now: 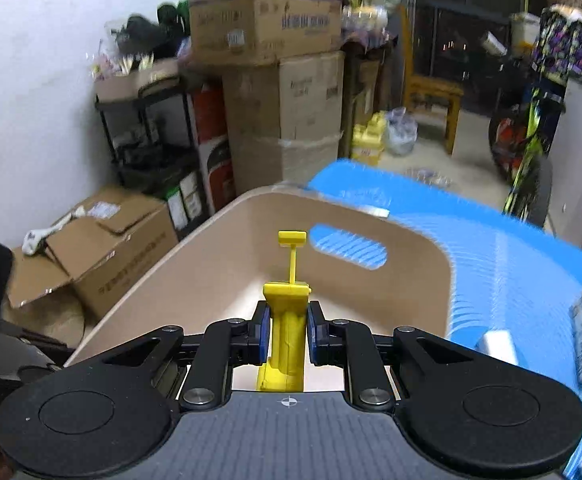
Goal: Organize rigid objects
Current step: 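Carry the yellow toy into the basket and release it beside the tin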
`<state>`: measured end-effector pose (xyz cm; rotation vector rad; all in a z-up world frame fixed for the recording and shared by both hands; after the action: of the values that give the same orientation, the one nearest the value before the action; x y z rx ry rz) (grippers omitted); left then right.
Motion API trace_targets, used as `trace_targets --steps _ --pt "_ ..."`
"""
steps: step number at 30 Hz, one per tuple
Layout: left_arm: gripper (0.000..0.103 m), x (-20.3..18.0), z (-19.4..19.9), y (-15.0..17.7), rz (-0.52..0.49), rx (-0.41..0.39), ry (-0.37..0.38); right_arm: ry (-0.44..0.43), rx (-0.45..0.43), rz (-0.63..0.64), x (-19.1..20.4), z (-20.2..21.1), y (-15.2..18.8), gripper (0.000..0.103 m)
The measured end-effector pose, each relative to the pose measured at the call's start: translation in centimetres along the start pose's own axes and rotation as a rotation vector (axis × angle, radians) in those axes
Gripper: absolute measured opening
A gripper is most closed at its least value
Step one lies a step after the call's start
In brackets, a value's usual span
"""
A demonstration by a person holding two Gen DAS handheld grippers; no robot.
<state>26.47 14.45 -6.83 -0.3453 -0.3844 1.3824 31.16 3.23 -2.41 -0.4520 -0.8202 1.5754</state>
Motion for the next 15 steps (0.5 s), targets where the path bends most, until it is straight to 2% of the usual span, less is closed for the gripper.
trace_targets --steps 5,15 --pt "0.008 0.0 0.0 0.0 -0.002 0.000 0.001 0.008 0.087 -0.007 0.5 -2.3 1.4 0.028" --pt "0.008 0.0 0.0 0.0 -0.001 -0.001 0.002 0.042 0.188 -0.021 0.4 -4.8 2.5 0.027"
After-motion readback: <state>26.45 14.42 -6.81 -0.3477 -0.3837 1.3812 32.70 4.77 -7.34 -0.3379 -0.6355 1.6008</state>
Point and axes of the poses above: each gripper's, at about its wrist camera, not at the fingertips, and z roughly against the way its jaws point, x to its left, y to its underside, the point moved 2 cm from there along -z, roughly the way its jaws point, and after that the axes turned 8 degrees about -z, right-handed, at the moved point
